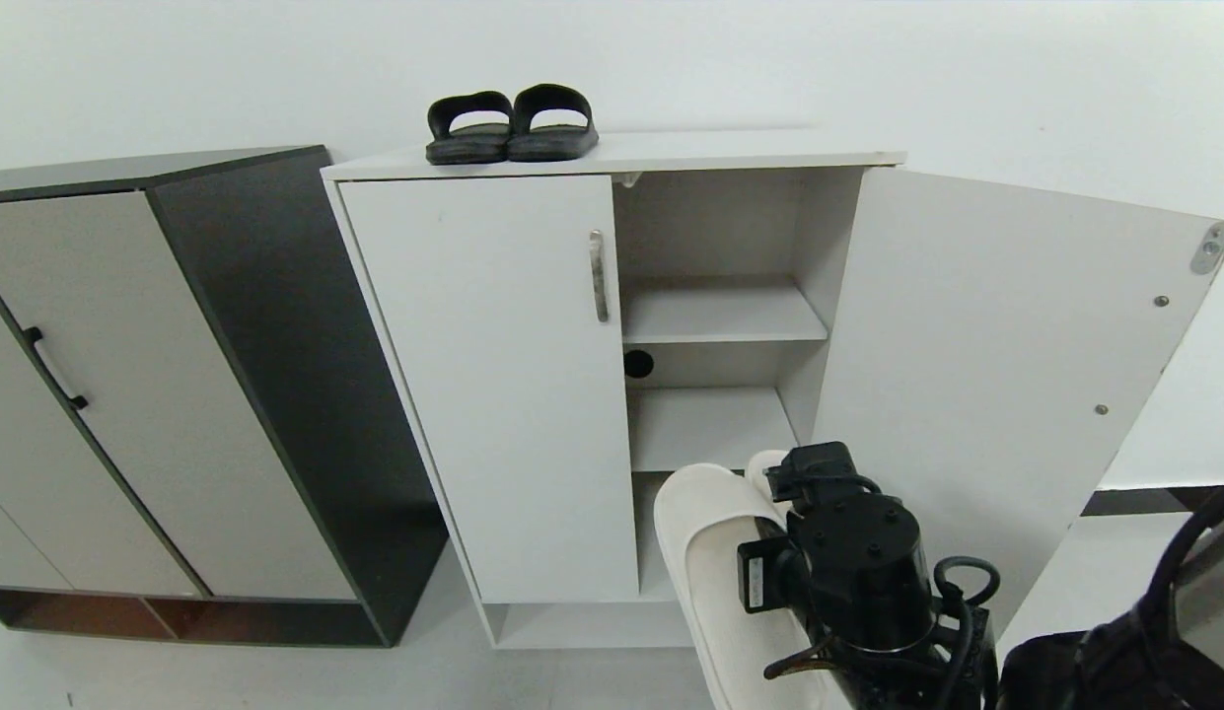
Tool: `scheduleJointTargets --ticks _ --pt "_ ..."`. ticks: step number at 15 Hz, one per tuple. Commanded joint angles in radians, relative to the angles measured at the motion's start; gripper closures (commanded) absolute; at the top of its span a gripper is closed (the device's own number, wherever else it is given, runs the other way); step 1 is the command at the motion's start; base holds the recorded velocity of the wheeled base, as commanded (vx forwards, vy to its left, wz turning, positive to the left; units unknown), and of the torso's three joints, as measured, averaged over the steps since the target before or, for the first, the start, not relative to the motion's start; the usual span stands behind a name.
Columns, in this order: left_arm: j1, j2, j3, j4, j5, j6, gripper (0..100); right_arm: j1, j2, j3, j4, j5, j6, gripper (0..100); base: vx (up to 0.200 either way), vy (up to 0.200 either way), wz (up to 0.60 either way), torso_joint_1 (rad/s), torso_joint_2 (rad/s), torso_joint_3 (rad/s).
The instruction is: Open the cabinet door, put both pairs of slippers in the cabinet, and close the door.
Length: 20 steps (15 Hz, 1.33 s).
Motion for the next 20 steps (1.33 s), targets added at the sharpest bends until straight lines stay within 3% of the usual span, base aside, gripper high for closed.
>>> scheduleJointTargets --ticks 1,3,13,20 --pt "0.0 0.002 0.0 -0.001 0.002 -0.001 100 -0.009 0.03 -0.025 0.001 -0.01 0.0 100 0.0 0.0 0.0 0.0 0.0 0.0" --pt "0.0 0.002 0.0 -0.001 0.002 0.001 100 -0.013 0.055 -0.053 0.001 -0.061 -0.001 100 0.0 0.0 0.0 0.0 0.0 0.0" --pt "0.0 0.002 0.0 0.001 0.0 0.004 100 -0.056 0.257 -0.199 0.001 -0.039 0.022 100 0.0 0.0 0.0 0.001 0.0 -0.005" --pt "0.0 0.002 0.0 -0.001 0.0 0.004 100 -0.079 0.309 -0.225 -0.001 -0.039 0.023 100 0.0 0.0 0.0 0.002 0.0 -0.173"
